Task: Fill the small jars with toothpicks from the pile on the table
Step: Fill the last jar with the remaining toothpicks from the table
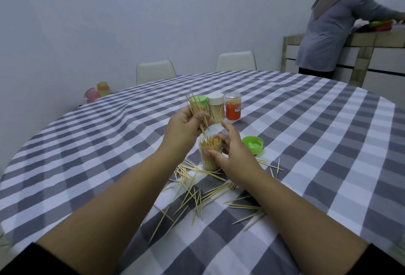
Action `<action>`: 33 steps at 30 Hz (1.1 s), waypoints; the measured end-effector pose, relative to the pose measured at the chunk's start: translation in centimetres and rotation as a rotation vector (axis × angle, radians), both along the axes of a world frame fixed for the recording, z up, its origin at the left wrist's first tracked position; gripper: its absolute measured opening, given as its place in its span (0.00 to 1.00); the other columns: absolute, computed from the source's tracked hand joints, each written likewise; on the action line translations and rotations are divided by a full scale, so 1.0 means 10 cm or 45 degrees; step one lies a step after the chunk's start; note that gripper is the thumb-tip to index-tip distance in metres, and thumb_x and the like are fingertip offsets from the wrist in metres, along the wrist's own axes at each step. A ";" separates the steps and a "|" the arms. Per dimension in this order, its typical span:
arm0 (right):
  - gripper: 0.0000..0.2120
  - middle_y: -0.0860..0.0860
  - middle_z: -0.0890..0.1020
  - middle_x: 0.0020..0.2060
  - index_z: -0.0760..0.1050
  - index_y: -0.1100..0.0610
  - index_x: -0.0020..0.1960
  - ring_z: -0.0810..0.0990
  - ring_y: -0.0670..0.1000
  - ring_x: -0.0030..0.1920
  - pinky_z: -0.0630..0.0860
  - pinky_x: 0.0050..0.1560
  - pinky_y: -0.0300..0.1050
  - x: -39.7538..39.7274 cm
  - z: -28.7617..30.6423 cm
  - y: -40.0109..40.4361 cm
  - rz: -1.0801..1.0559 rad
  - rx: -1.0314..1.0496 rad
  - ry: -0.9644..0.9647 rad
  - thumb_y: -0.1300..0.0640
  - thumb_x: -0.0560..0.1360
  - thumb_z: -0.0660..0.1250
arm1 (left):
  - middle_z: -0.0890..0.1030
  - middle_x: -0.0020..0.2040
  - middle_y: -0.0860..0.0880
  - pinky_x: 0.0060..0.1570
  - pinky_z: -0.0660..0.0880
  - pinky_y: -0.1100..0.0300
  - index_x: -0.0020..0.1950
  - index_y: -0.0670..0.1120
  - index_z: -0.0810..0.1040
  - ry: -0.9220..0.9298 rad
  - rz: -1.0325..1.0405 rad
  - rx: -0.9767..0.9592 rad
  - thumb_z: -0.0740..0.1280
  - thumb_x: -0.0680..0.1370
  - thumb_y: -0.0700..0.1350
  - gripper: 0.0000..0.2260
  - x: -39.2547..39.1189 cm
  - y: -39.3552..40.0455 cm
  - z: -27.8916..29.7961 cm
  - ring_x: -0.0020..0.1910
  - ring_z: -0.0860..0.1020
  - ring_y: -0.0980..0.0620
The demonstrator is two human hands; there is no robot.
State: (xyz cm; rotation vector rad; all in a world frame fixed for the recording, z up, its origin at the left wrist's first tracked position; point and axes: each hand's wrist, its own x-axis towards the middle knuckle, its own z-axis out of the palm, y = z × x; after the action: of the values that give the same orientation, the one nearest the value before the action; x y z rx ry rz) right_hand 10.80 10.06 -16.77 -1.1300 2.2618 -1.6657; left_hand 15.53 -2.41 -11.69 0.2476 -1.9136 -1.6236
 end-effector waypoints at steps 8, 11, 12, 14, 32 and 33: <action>0.38 0.51 0.71 0.69 0.48 0.48 0.76 0.71 0.50 0.66 0.67 0.62 0.41 0.00 0.02 0.02 -0.001 0.035 0.014 0.54 0.75 0.68 | 0.84 0.44 0.53 0.51 0.73 0.59 0.46 0.50 0.81 -0.299 0.069 -0.190 0.64 0.79 0.44 0.06 0.03 0.00 -0.14 0.50 0.80 0.53; 0.38 0.51 0.71 0.68 0.48 0.48 0.76 0.72 0.49 0.65 0.68 0.61 0.40 0.00 0.03 0.02 -0.004 0.038 0.017 0.54 0.75 0.68 | 0.84 0.47 0.51 0.45 0.70 0.62 0.51 0.49 0.81 -0.352 0.059 -0.203 0.64 0.79 0.46 0.06 0.05 0.02 -0.12 0.49 0.80 0.55; 0.38 0.50 0.71 0.68 0.48 0.48 0.76 0.72 0.49 0.65 0.68 0.60 0.39 0.01 0.03 0.02 -0.006 0.042 0.019 0.54 0.75 0.68 | 0.83 0.47 0.51 0.42 0.69 0.64 0.53 0.49 0.81 -0.374 0.049 -0.207 0.64 0.79 0.47 0.07 0.05 0.03 -0.11 0.49 0.79 0.57; 0.38 0.50 0.71 0.68 0.48 0.47 0.76 0.72 0.49 0.64 0.69 0.60 0.40 0.01 0.03 0.02 -0.010 0.051 0.024 0.55 0.76 0.68 | 0.82 0.49 0.52 0.42 0.68 0.65 0.56 0.49 0.80 -0.393 0.020 -0.183 0.64 0.80 0.48 0.09 0.06 0.03 -0.09 0.49 0.77 0.58; 0.38 0.51 0.72 0.67 0.48 0.45 0.76 0.72 0.50 0.65 0.70 0.64 0.46 -0.01 0.01 0.01 -0.014 0.064 0.051 0.52 0.75 0.68 | 0.78 0.59 0.49 0.60 0.66 0.53 0.59 0.51 0.75 -0.471 -0.065 -0.149 0.53 0.82 0.46 0.12 0.06 -0.04 0.00 0.61 0.73 0.49; 0.38 0.51 0.72 0.67 0.48 0.45 0.76 0.72 0.51 0.65 0.71 0.64 0.47 -0.01 0.01 0.01 -0.021 0.064 0.056 0.51 0.75 0.68 | 0.77 0.59 0.48 0.59 0.67 0.53 0.61 0.49 0.73 -0.487 -0.074 -0.133 0.55 0.82 0.43 0.12 0.10 -0.09 0.00 0.62 0.73 0.48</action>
State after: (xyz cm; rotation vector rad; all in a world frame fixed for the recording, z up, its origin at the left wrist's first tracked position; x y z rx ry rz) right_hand 10.70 10.14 -16.70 -1.1510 2.3314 -1.5961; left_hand 16.48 -3.33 -11.69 0.4927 -2.3018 -1.5944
